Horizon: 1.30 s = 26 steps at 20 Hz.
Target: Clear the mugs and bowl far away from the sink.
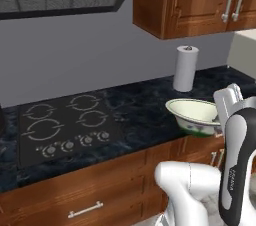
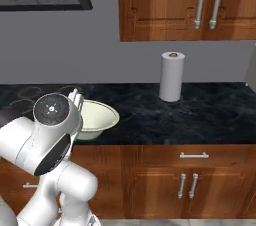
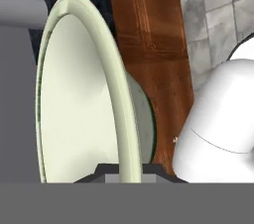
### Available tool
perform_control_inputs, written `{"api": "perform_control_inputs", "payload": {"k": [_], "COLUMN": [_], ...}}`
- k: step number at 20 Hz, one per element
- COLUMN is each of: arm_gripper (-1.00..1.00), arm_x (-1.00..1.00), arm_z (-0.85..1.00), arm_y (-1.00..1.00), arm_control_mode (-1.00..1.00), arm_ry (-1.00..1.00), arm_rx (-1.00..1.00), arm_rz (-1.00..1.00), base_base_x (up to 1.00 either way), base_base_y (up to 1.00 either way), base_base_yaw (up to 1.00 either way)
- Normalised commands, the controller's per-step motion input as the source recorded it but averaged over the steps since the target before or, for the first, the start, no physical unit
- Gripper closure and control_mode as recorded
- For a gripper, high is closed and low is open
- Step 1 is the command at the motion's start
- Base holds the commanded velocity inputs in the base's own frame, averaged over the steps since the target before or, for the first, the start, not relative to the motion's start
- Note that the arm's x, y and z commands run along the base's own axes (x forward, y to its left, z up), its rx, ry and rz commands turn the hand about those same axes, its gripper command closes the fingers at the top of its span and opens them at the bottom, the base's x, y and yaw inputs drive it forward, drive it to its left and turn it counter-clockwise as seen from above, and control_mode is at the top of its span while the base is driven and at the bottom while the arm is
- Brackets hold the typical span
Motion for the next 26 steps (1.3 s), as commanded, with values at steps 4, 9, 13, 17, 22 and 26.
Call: {"api": "perform_control_inputs", "payload": {"k": [4,9,13,17,22,26], "arm_gripper": [1.00,1.00,1.00,1.00,1.00,1.00], "arm_x": [0.00,0.00,0.00,0.00,0.00,0.00], "arm_z": [0.00,0.00,0.00,0.00,0.00,0.00], "arm_y": [0.00,0.00,0.00,0.00,0.00,0.00], "arm_control_mode": [1.00,1.00,1.00,1.00,1.00,1.00], "arm_ry": [0.00,0.00,0.00,0.00,0.00,0.00], "arm_rx": [0.00,0.00,0.00,0.00,0.00,0.00], "arm_rz": [0.00,0.00,0.00,0.00,0.00,0.00], "base_base_x": [0.77,0.53,0.39,0.36,0.21,0.23], "base_base_y": [-0.07,-0.12,-0.09,-0.14,-0.23,-0.16], "base_base_yaw": [0.07,0.12,0.17,0.23,0.27,0.25]}}
